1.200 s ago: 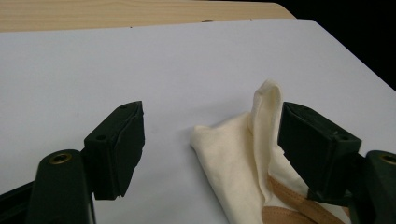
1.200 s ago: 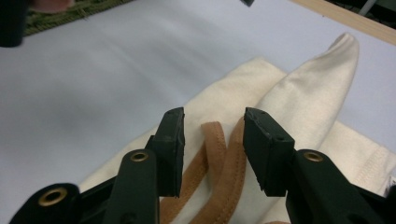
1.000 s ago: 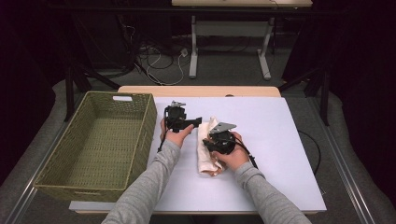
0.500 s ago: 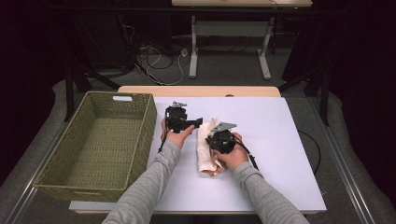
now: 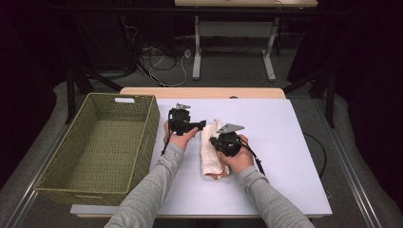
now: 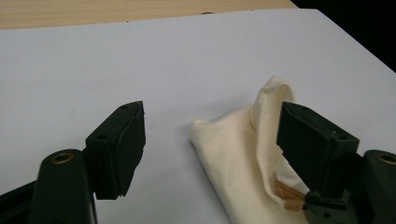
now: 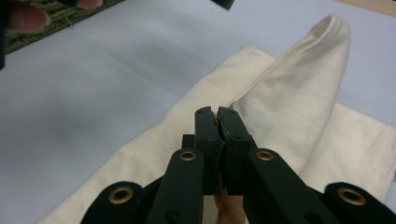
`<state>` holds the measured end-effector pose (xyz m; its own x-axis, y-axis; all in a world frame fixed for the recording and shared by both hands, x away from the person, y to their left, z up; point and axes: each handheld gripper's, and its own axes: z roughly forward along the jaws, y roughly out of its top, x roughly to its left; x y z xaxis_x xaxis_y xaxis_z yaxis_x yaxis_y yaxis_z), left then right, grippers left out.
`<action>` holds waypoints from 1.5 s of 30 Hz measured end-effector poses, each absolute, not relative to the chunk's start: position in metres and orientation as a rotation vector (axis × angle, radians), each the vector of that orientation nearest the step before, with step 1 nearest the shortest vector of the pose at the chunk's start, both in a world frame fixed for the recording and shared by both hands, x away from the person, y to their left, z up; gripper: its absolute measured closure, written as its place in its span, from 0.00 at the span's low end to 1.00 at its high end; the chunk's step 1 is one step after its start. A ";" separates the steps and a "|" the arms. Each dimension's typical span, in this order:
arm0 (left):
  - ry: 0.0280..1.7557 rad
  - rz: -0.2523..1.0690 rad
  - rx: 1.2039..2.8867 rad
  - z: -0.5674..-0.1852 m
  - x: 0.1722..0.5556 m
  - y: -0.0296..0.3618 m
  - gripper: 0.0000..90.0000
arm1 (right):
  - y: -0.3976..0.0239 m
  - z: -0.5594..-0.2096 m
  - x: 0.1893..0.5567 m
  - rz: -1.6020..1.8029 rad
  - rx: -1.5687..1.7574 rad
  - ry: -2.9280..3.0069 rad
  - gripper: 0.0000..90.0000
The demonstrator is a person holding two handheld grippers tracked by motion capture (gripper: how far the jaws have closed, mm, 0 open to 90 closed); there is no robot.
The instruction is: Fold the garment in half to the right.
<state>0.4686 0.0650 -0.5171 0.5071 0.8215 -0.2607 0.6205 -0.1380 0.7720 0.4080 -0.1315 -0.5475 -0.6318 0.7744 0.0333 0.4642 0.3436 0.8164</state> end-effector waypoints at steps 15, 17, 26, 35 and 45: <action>1.207 0.286 1.854 -0.520 0.469 0.061 0.27 | -0.171 -0.540 0.401 1.293 1.246 2.126 0.97; 1.207 0.287 1.854 -0.521 0.470 0.061 0.28 | -0.177 -0.542 0.400 1.289 1.270 2.118 0.96; 1.204 0.295 1.869 -0.524 0.471 0.059 0.28 | -0.198 -0.549 0.392 1.224 1.331 2.077 0.89; 1.200 0.300 1.872 -0.526 0.473 0.057 0.29 | -0.204 -0.540 0.375 1.239 1.281 2.034 0.79; 1.195 0.286 1.897 -0.527 0.478 0.050 0.32 | -0.208 -0.541 0.370 1.230 1.269 2.024 0.68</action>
